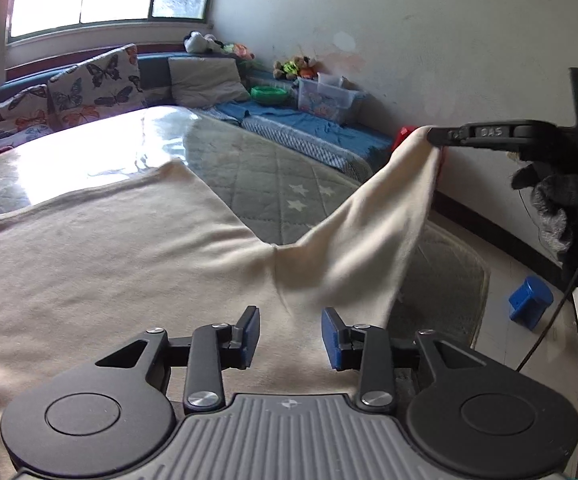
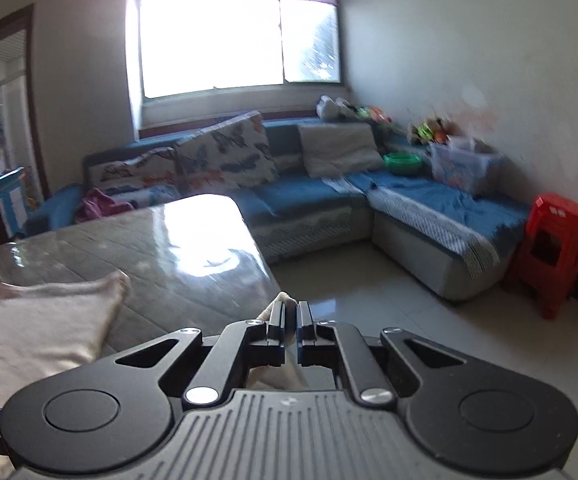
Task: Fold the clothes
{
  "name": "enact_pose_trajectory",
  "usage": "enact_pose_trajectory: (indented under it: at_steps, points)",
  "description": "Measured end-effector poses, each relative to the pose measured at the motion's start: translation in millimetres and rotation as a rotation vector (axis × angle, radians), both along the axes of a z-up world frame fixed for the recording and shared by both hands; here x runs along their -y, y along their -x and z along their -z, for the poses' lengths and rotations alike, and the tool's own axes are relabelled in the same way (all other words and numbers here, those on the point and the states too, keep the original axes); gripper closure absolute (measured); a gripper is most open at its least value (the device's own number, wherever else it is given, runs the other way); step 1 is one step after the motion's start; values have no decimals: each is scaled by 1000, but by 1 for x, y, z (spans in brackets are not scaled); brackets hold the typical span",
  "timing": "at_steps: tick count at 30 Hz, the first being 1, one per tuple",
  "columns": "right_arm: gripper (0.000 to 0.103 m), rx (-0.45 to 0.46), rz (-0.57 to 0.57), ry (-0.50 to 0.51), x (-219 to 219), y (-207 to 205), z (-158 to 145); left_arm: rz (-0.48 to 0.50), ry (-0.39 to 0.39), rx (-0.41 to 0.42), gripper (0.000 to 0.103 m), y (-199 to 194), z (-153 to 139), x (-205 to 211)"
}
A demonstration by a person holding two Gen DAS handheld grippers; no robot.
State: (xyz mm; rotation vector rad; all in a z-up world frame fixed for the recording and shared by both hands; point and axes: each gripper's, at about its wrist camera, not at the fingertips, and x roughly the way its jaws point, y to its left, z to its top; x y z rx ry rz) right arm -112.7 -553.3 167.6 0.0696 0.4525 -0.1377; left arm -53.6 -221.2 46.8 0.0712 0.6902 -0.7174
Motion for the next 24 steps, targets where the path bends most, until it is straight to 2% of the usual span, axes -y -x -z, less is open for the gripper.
enact_pose_trajectory:
  at_steps: [6,12,15,19,24]
  points:
    - [99,87,-203,92,-65,0,-51,-107,47,41,61,4,-17,-46]
    - [99,96,-482,140,-157,-10,-66,-252,61,65,59,14,-21,-101]
    - [99,62,-618,141,-203,-20,-58,-320,69,58,59,20,-18,-127]
    - [99,-22,-768,146,-259,-31,-33,-377,72,40,59,32,-11,-152]
    - [98,-137,-892,140,-303,-28,5,-404,73,19,59,42,-5,-163]
